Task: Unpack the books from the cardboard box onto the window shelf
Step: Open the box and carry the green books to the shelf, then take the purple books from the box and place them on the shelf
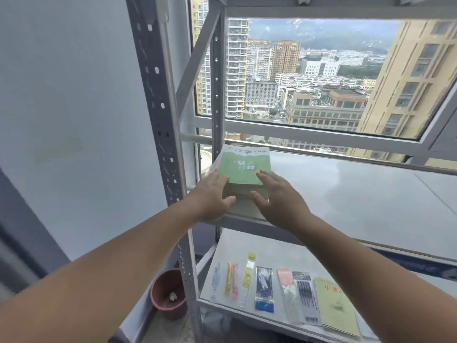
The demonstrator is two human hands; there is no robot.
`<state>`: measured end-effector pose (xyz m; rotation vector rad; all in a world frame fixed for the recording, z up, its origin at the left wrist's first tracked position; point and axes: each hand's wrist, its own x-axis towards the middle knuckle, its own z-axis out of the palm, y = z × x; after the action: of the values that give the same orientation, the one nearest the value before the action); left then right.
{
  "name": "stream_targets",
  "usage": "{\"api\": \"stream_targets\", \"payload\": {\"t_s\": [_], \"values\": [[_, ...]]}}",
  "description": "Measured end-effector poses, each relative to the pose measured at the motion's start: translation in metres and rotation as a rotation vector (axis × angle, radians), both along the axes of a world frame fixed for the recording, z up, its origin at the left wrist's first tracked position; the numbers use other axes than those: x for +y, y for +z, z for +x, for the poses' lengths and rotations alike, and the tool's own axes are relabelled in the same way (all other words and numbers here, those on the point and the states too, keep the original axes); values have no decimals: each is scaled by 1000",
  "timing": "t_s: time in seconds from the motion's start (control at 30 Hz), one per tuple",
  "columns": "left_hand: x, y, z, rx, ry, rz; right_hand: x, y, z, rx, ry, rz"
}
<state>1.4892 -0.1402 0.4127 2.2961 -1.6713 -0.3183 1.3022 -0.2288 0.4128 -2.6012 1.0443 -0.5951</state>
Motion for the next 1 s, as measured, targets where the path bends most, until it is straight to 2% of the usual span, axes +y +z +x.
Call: {"api": "stream_targets", "payload": {"t_s": [0.13, 0.33, 0.6, 0.83, 1.0], "values": [[57, -8, -8, -88, 39, 26, 35, -10, -9, -46, 110, -41], [171, -44, -31, -183, 197, 190, 104, -53, -15, 15, 319, -19], [354, -76, -32, -73, 529, 384, 229, -85, 39, 259, 622, 16], [512, -82, 27, 29, 808, 347, 345, -99, 114, 446, 813, 16], [624, -126, 54, 154, 948, 381, 437, -129, 180, 553, 910, 88]]}}
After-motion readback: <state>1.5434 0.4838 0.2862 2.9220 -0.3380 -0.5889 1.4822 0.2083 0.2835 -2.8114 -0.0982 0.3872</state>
